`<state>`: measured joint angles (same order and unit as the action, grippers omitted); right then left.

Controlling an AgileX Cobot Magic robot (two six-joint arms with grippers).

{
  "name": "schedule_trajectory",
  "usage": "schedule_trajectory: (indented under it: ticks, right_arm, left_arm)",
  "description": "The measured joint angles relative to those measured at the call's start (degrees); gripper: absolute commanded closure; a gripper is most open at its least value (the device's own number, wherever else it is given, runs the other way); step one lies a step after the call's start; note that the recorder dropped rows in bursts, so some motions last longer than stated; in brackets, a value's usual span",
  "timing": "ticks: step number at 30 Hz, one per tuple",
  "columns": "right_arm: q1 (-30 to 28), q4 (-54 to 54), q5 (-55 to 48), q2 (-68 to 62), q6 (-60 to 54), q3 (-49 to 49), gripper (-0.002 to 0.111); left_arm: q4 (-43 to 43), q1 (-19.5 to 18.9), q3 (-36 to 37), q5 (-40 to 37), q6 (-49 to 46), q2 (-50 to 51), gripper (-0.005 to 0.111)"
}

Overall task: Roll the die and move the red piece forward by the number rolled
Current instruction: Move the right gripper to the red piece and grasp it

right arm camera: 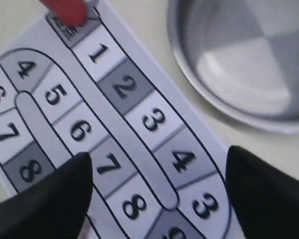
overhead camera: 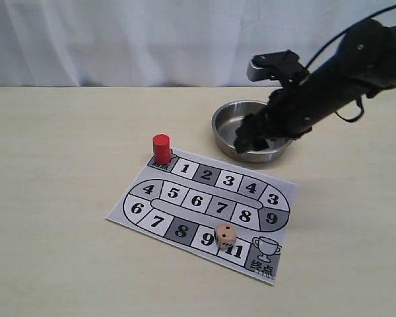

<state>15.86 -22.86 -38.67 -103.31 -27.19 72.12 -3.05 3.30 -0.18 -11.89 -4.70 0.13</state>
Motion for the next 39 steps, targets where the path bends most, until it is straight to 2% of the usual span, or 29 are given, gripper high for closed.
schedule_trajectory:
  ticks: [8, 18, 33, 39]
  right_arm:
    - [10.2, 9.6, 3.3, -5.5, 13.9, 10.7, 0.038]
    - [13.4, 11.2, 4.8, -17.1, 17.5, 23.2, 0.038]
    - [17.4, 11.3, 23.9, -25.7, 16.8, 24.6, 0.038]
    - [17.6, 11.3, 26.3, -28.2, 16.6, 24.6, 0.038]
  left_arm:
    - [0.0, 0.0, 0.0, 0.0, 0.0, 0.0, 0.107]
    - [0.0, 0.0, 0.0, 0.0, 0.0, 0.0, 0.107]
    - [0.0, 0.0, 0.0, 0.0, 0.0, 0.0, 0.107]
    - [0.0, 0.0, 0.0, 0.0, 0.0, 0.0, 0.107]
